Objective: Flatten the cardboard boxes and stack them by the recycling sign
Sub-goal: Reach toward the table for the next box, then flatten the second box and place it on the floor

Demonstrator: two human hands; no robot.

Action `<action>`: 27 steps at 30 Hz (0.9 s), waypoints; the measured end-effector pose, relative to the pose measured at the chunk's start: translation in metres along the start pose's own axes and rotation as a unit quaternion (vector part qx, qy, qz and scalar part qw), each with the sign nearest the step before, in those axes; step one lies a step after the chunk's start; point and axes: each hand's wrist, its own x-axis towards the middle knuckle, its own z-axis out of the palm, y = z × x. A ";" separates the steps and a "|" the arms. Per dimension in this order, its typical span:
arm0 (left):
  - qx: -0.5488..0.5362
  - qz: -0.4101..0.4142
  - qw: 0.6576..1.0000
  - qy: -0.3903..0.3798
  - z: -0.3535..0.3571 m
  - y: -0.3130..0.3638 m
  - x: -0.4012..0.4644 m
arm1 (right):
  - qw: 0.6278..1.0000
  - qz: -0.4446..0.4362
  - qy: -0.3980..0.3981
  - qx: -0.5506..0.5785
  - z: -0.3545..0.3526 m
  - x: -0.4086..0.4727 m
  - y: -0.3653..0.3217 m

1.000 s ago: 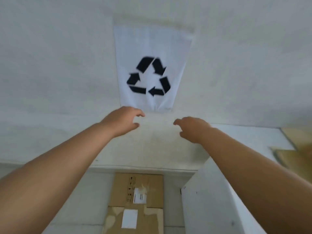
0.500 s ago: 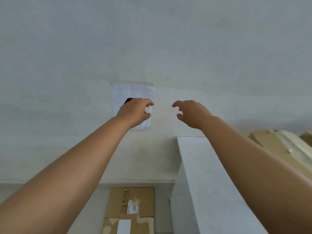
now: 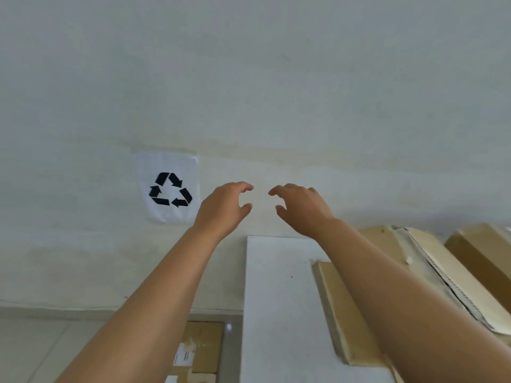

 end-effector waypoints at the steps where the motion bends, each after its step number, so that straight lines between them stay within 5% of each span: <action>1: -0.003 -0.004 1.000 -0.002 0.007 0.008 0.002 | 1.000 0.007 -0.006 0.010 0.000 -0.003 0.008; 18: -0.099 0.009 0.994 -0.040 0.172 0.114 0.002 | 0.980 0.154 -0.002 0.126 0.057 -0.075 0.165; 27: -0.097 -0.057 0.993 -0.029 0.239 0.180 -0.003 | 0.976 0.149 -0.008 0.159 0.067 -0.097 0.272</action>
